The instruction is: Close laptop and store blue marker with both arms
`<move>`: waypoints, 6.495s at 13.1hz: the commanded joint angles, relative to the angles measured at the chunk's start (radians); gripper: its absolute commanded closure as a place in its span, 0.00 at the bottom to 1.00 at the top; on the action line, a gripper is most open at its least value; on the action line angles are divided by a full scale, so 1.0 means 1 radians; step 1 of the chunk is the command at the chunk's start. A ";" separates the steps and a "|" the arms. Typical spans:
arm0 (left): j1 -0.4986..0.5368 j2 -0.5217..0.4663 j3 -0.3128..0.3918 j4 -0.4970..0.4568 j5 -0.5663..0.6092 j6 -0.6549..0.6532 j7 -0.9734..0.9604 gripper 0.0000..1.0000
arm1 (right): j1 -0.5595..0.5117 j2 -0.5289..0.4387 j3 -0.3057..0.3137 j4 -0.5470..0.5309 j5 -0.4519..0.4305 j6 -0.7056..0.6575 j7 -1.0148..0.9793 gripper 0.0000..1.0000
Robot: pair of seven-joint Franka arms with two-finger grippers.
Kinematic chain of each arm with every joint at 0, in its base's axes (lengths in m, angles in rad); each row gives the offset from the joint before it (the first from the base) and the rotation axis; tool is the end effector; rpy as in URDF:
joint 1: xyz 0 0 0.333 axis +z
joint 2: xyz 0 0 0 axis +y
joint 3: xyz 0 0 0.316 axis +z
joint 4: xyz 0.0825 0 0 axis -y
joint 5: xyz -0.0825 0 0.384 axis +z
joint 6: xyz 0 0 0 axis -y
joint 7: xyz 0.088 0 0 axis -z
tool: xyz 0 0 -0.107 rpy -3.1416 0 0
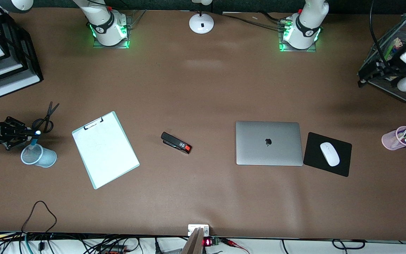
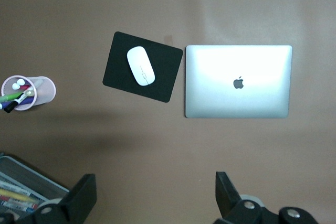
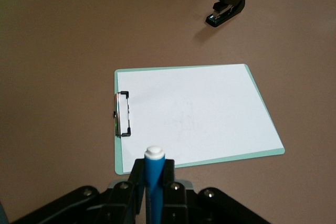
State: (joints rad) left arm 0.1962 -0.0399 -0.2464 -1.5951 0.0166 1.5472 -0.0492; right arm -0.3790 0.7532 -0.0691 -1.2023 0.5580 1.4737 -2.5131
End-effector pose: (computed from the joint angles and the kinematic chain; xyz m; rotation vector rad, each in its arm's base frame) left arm 0.5393 -0.0281 0.6322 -3.1148 0.0007 0.0123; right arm 0.6599 -0.2359 0.3180 -1.3953 -2.1461 -0.6164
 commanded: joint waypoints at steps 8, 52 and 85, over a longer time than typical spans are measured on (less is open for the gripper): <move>0.014 -0.133 -0.010 -0.102 -0.032 0.010 0.092 0.00 | -0.057 0.072 0.047 0.119 0.034 -0.061 -0.068 1.00; -0.150 -0.069 0.117 -0.062 -0.015 0.036 0.081 0.00 | -0.009 -0.150 0.063 0.018 -0.159 0.022 0.584 0.00; -0.159 -0.072 0.119 -0.068 -0.015 0.039 0.080 0.00 | 0.403 -0.511 0.008 -0.192 -0.499 -0.042 2.419 0.00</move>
State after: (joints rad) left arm 0.0450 -0.1136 -0.1339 -1.6748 0.0021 1.5867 0.0224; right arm -0.0085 0.2926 -0.0183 -1.3646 0.0935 1.4570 -0.1535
